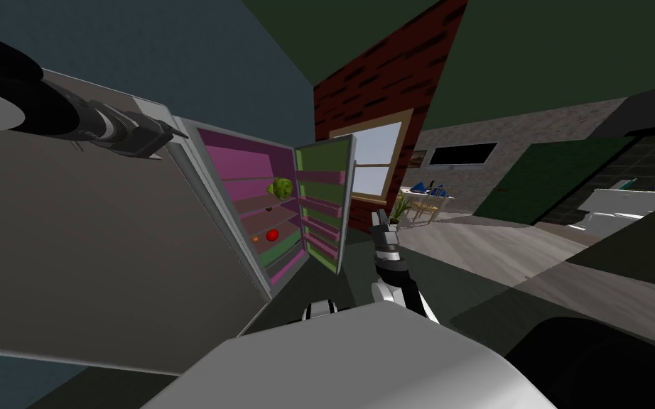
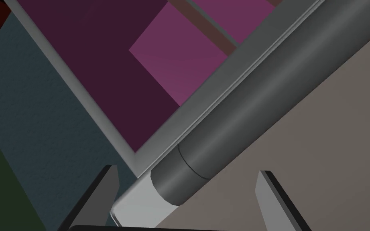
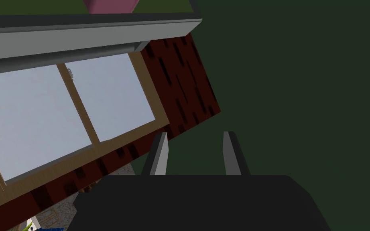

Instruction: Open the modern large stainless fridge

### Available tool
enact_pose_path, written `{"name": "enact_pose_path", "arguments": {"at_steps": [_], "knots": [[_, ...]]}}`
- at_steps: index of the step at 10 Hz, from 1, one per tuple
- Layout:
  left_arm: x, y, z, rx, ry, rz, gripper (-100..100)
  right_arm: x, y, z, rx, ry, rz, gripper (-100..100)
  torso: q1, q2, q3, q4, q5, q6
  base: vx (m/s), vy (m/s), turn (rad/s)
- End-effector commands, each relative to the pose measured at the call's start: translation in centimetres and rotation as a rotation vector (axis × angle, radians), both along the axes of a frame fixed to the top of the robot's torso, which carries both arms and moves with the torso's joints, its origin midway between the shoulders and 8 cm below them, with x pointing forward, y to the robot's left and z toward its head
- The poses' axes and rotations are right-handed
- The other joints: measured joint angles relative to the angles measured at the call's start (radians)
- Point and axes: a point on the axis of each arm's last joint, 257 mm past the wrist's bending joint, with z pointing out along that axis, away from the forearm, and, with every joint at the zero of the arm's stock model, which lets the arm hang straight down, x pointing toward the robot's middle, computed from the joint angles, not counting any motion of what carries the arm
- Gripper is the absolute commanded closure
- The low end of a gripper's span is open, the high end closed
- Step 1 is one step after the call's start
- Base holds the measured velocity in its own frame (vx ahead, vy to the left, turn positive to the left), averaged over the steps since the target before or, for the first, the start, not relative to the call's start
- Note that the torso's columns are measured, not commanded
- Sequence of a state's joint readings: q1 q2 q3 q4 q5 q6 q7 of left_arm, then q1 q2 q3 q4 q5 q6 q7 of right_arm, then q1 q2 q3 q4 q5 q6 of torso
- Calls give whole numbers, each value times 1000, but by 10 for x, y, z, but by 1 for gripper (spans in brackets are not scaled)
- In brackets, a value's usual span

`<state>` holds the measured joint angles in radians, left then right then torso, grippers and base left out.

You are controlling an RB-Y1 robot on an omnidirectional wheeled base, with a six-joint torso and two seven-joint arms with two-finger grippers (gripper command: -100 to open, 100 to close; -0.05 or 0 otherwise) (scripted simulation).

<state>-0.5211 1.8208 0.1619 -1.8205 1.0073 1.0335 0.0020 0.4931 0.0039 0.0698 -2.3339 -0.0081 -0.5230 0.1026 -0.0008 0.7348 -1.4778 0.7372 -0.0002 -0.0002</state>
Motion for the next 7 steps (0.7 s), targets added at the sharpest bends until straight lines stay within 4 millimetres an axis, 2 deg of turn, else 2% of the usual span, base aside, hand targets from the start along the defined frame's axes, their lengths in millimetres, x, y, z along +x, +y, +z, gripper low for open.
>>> {"name": "enact_pose_path", "arguments": {"at_steps": [1,3,4,5,6,7], "knots": [[0,31,0,-4,-1,62,-100,0,0,0,0,0,0,0,0,1,0,0,0,1,-81,-5,-152],[0,31,0,-4,-1,62,-100,0,0,0,0,0,0,0,2,0,0,0,0,-1,-10,-5,29],[-1,54,0,-2,0,108,-100,0,0,0,0,0,0,0,1,0,0,0,0,0,-60,4,-335],[-1,55,0,-4,0,110,-100,0,0,0,0,0,0,0,1,4,2,0,0,2,-85,4,-200],[-2,76,-1,3,3,151,-100,0,0,0,0,0,0,0,1,6,4,2,0,-1,-105,-16,-328],[-3,80,-1,-3,2,158,-100,0,0,0,0,0,0,0,0,7,4,2,0,1,-99,-17,-148]]}}
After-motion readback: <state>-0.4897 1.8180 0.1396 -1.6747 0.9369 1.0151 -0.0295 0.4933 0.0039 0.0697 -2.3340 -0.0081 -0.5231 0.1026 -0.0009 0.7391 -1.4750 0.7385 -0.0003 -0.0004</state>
